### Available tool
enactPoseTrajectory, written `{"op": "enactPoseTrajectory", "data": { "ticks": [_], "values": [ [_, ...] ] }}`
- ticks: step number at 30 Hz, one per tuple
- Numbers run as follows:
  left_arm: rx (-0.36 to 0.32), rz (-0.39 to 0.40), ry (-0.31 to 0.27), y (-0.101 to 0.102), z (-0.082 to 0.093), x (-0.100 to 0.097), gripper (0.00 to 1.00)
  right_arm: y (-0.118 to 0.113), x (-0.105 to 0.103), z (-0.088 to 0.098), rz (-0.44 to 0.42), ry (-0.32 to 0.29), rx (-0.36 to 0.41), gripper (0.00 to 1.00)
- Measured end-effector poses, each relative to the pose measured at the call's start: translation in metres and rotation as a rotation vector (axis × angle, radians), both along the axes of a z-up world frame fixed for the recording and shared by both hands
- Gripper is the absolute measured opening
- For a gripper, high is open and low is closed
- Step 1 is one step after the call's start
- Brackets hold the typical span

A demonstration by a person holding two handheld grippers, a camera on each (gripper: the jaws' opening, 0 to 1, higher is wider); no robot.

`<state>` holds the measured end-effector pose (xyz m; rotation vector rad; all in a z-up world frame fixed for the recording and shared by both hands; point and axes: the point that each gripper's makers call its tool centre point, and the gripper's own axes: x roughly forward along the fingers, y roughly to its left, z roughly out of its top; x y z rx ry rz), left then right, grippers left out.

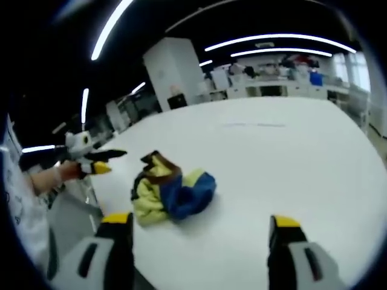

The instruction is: Fold the garment on the visible template until the final outline fits inside the template.

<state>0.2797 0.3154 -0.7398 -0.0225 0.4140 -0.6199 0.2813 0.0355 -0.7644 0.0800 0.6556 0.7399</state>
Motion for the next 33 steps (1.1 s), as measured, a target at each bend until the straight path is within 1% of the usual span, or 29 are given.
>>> {"op": "enactPoseTrajectory", "data": {
  "ticks": [2,4,6,8,9,10,11,12,13,15,17,19,21,22,25,28,31,33],
  "values": [
    [0.011,-0.003,0.005,0.003,-0.003,0.004,0.7,0.004,0.0,0.001,0.018,-0.009,-0.014,0.87],
    [0.042,-0.013,0.005,0.002,-0.005,0.005,0.65,0.01,-0.001,-0.001,0.05,-0.01,-0.038,0.82],
    [0.076,-0.017,0.002,0.008,-0.009,0.011,0.6,0.019,-0.004,-0.001,0.093,-0.028,-0.064,0.73],
    [0.098,-0.022,-0.004,0.008,-0.009,0.016,0.51,0.03,-0.008,-0.003,0.136,-0.032,-0.087,0.64],
    [0.105,-0.021,-0.005,0.007,-0.009,0.017,0.48,0.036,-0.009,-0.003,0.158,-0.043,-0.096,0.59],
    [0.127,-0.021,-0.009,0.007,-0.01,0.021,0.44,0.042,-0.011,-0.004,0.188,-0.055,-0.114,0.55],
    [0.139,-0.026,-0.019,0.008,-0.011,0.026,0.41,0.046,-0.011,-0.006,0.199,-0.064,-0.131,0.51],
    [0.144,-0.026,-0.02,0.009,-0.011,0.03,0.38,0.052,-0.013,-0.008,0.229,-0.079,-0.151,0.48],
    [0.152,-0.027,-0.023,0.01,-0.013,0.034,0.35,0.056,-0.014,-0.01,0.245,-0.079,-0.159,0.45],
    [0.156,-0.026,-0.024,0.011,-0.014,0.039,0.31,0.062,-0.015,-0.012,0.262,-0.097,-0.18,0.39],
    [0.163,-0.032,-0.024,0.012,-0.015,0.043,0.22,0.069,-0.016,-0.015,0.278,-0.104,-0.192,0.33],
    [0.165,-0.043,-0.018,0.011,-0.017,0.046,0.14,0.073,-0.015,-0.016,0.284,-0.126,-0.206,0.3],
    [0.192,-0.052,-0.005,0.011,-0.023,0.049,0.14,0.076,-0.013,-0.015,0.278,-0.15,-0.221,0.25],
    [0.209,-0.061,-0.012,0.01,-0.025,0.051,0.15,0.078,-0.012,-0.015,0.281,-0.169,-0.23,0.21],
    [0.224,-0.072,-0.001,0.009,-0.031,0.053,0.15,0.082,-0.012,-0.013,0.276,-0.189,-0.236,0.16],
    [0.235,-0.085,0.004,0.007,-0.034,0.055,0.14,0.085,-0.011,-0.016,0.287,-0.201,-0.264,0.11],
    [0.243,-0.093,0.013,0.006,-0.037,0.056,0.14,0.088,-0.012,-0.024,0.295,-0.191,-0.28,0.12],
    [0.25,-0.096,0.022,0.007,-0.04,0.055,0.14,0.088,-0.013,-0.029,0.302,-0.196,-0.308,0.08]
  ]
}}
